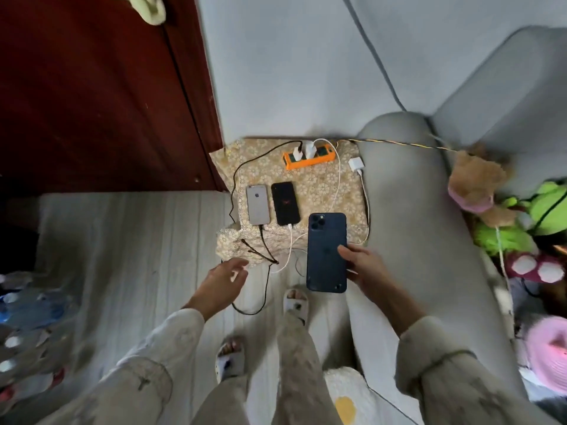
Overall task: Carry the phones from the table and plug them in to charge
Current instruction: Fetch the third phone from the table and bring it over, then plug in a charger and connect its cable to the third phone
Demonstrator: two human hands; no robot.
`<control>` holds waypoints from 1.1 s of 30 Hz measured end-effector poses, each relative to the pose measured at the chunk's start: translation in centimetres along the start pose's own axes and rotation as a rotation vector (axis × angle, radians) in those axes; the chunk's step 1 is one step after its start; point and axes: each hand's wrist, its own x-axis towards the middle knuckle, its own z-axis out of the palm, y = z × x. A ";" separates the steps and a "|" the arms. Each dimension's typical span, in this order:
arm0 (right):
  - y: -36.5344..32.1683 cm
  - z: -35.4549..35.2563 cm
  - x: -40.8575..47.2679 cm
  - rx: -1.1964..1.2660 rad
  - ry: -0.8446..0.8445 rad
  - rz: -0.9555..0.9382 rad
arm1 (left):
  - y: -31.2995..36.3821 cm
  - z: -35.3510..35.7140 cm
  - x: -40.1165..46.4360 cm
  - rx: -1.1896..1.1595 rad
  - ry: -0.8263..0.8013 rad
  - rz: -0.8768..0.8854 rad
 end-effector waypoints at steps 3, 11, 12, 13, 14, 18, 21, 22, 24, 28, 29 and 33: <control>-2.3 -0.3 7.2 0.008 -0.010 0.030 | 1.2 1.9 5.9 0.000 0.036 -0.048; -3.8 1.4 25.8 -0.059 0.000 0.159 | 3.1 9.6 20.6 0.144 0.037 -0.106; -3.6 1.7 27.6 -0.089 0.003 0.155 | 2.8 10.1 22.2 0.203 0.031 -0.121; -3.4 1.8 29.2 -0.119 0.012 0.153 | 2.4 10.4 23.7 0.257 0.027 -0.142; -3.1 1.8 30.6 -0.152 0.030 0.151 | 2.0 10.6 25.1 0.301 0.024 -0.160; -2.2 1.2 34.7 -0.261 0.042 0.135 | 0.8 11.5 29.2 0.440 0.006 -0.143; -2.0 1.0 36.1 -0.349 0.015 0.149 | 0.6 12.2 31.1 0.500 -0.014 -0.141; -2.0 0.9 36.3 -0.360 0.008 0.153 | 0.7 12.4 31.5 0.512 -0.021 -0.146; -2.0 0.8 36.7 -0.387 -0.001 0.144 | 0.9 12.9 32.2 0.518 -0.037 -0.170; -2.2 0.8 36.7 -0.540 0.032 0.036 | 1.4 13.2 32.7 0.513 -0.057 -0.225; -2.3 0.9 36.5 -0.582 0.047 0.013 | 1.5 13.2 32.7 0.519 -0.059 -0.235; -3.2 0.6 35.1 -0.623 -0.023 -0.007 | 2.2 13.2 32.9 0.519 -0.077 -0.283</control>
